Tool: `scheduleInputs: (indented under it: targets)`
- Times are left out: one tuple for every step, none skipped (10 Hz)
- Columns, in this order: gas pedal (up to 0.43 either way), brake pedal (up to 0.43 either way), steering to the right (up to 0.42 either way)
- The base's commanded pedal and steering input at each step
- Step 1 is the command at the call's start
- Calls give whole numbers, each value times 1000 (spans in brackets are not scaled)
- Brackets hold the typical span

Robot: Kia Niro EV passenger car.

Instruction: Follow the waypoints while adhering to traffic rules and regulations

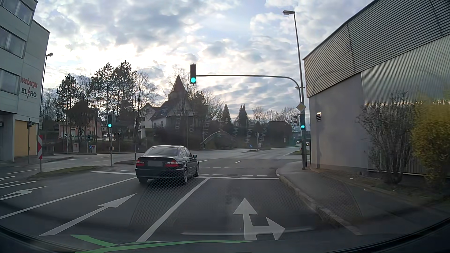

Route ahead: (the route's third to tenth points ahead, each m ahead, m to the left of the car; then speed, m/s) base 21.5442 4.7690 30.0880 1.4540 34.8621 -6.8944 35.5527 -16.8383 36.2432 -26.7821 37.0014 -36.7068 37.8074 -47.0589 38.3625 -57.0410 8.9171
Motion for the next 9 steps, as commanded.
scheduleInputs:
  targets:
    - [0, 0, 24]
    - [0, 0, 26]
    - [0, 0, 29]
    - [0, 0, 31]
    - [0, 0, 31]
    - [0, 0, 32]
    - [0, 0, 32]
    - [0, 0, 32]
    - [0, 0, 32]
